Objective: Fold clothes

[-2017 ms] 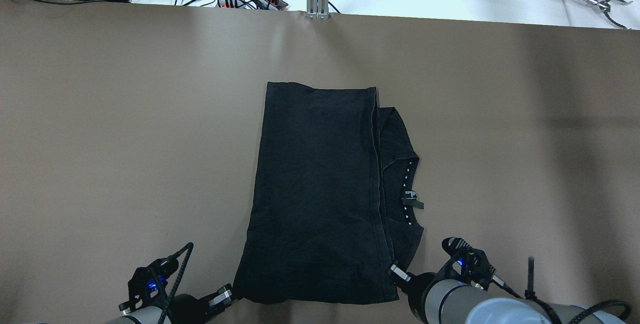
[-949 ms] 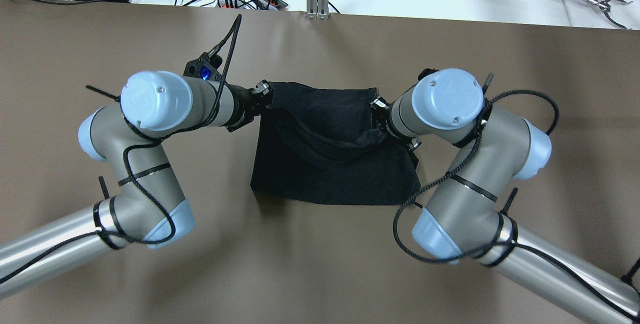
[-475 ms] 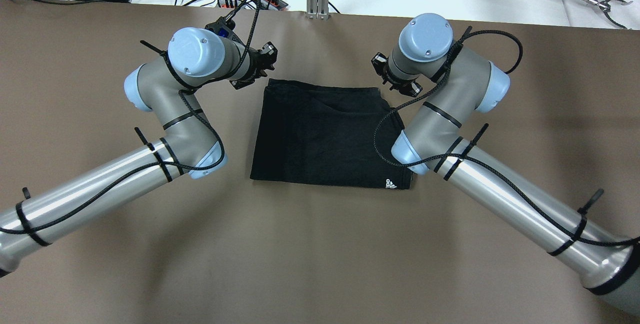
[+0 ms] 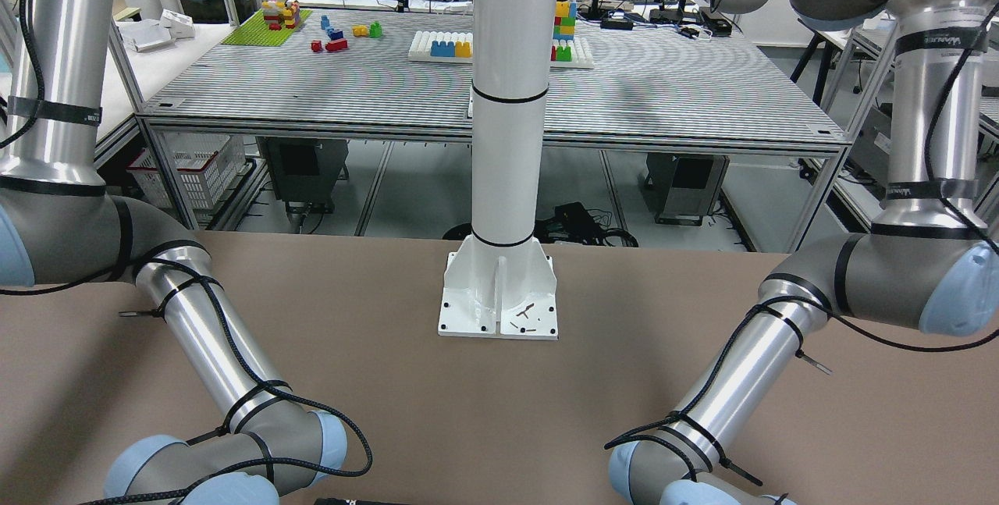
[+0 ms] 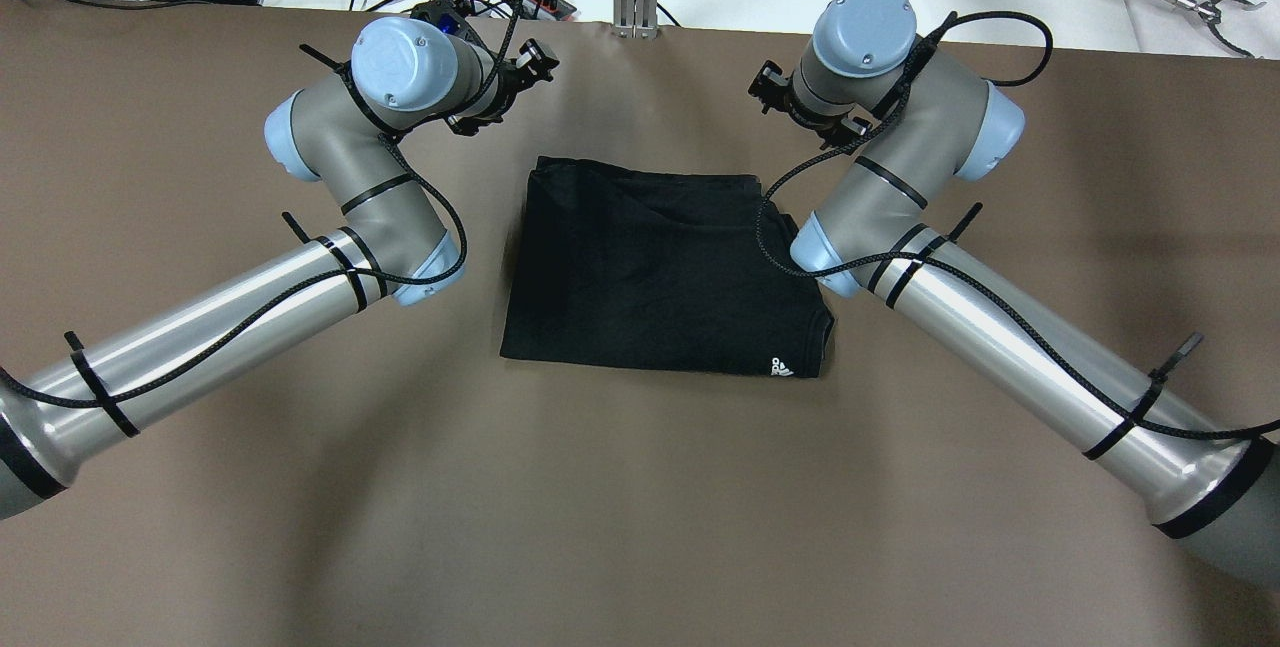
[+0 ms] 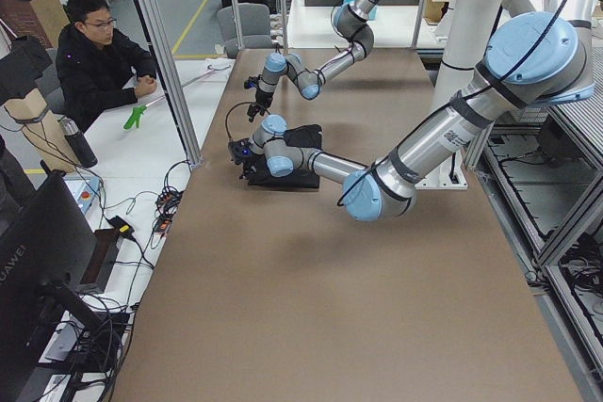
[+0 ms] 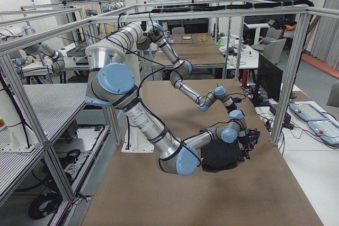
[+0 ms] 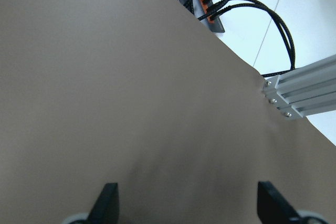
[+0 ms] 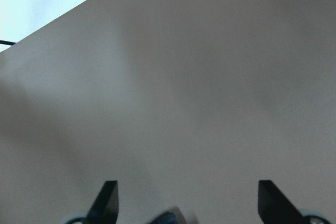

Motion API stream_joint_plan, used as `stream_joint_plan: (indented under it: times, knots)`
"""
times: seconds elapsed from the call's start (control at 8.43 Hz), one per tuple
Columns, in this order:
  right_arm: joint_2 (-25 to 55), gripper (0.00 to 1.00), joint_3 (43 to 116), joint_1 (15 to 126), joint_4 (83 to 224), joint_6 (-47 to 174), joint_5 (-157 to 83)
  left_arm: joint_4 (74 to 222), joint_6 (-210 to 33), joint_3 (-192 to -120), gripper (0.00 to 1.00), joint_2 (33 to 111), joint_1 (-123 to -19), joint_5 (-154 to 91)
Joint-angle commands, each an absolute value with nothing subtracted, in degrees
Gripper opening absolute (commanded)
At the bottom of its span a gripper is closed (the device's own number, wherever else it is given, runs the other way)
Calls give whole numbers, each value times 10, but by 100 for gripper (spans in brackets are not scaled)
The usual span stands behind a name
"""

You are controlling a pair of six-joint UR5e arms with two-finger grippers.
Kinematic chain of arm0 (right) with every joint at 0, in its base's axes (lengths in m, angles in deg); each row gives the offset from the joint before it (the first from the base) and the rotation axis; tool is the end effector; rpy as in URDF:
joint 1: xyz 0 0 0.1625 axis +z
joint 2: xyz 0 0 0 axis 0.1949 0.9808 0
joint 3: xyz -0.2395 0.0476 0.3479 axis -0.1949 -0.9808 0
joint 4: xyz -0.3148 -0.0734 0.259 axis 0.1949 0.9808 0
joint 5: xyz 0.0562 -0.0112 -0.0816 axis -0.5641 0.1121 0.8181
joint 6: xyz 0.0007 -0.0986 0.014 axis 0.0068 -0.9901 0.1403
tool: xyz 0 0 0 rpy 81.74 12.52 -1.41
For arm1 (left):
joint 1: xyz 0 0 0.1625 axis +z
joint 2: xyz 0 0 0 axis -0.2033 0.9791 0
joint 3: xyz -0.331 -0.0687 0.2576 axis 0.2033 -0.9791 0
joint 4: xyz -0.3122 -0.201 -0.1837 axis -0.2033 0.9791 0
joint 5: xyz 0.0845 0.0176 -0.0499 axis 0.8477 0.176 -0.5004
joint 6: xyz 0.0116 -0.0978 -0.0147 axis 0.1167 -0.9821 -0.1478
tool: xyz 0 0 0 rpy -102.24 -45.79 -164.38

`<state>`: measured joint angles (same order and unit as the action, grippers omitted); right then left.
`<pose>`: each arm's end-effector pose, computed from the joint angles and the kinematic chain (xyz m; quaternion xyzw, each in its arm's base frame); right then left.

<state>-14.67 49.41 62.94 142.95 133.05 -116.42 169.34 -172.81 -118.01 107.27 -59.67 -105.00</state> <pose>-0.4234 -0.7172 0.2809 0.0949 -0.3913 0.3322 0.8530 0.4792 -0.7166 0.2442 0.1427 0.5161 -0.3803 0.7541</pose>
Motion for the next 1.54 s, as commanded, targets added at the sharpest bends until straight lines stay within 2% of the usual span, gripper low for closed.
stream_joint_plan:
  times: [0.0, 0.36, 0.47, 0.95, 1.42]
  knots:
    - [-117, 94, 506, 636, 1426, 1237, -1162, 1686, -1670, -1200, 94, 1059, -612, -1059]
    - [-70, 94, 527, 680, 1427, 953, -1165, 1513, -1374, -1312, 94, 971, -658, -1062]
    - [-54, 94, 527, 709, 1431, 819, -1167, 1501, -1277, -1328, 94, 943, -694, -1064]
    - [34, 94, 535, 841, 1423, 552, -1163, 1500, -949, -1413, 94, 772, -844, -1098]
    - [161, 94, 541, 895, 1297, 449, -1164, 1501, -727, -1478, 94, 646, -971, -1141]
